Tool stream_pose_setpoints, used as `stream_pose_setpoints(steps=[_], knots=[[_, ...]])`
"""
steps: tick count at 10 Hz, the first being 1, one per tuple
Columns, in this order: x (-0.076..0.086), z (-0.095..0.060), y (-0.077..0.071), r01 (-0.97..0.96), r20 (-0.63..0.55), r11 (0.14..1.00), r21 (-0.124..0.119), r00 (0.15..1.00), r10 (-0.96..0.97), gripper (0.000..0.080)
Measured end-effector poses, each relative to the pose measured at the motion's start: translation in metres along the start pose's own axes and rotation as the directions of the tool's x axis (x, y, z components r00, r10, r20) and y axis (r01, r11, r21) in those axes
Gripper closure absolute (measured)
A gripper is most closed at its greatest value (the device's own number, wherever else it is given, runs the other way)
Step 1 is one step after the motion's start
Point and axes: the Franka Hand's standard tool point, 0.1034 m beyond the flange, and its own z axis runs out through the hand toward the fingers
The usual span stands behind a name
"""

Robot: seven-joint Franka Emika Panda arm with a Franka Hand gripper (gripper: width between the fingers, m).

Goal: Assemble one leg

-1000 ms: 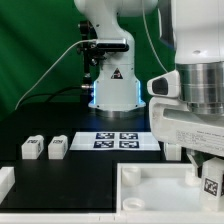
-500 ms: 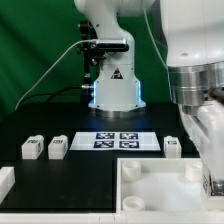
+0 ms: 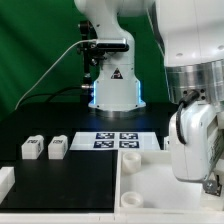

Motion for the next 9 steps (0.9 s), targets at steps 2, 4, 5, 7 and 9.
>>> stream_pose_setpoints(steps=[2,4,5,7,9], knots=[[0.002,0.001,0.001,0.038,-0.006,0.999,-0.001,0.999,-0.038,0.0499],[0.001,0.001,0.002,0.040,-0.005,0.999,-0.001,0.999,-0.040,0.0342],[-0.005,-0.004,0.007,0.049,0.002,0.999,0.003,0.999,-0.049,0.0216],[-0.017,-0.018,0.015,0.066,0.019,0.998,0.011,0.998,-0.067,0.0163],[-0.015,-0.015,0.015,0.070,0.015,0.998,0.009,0.997,-0.070,0.0152]])
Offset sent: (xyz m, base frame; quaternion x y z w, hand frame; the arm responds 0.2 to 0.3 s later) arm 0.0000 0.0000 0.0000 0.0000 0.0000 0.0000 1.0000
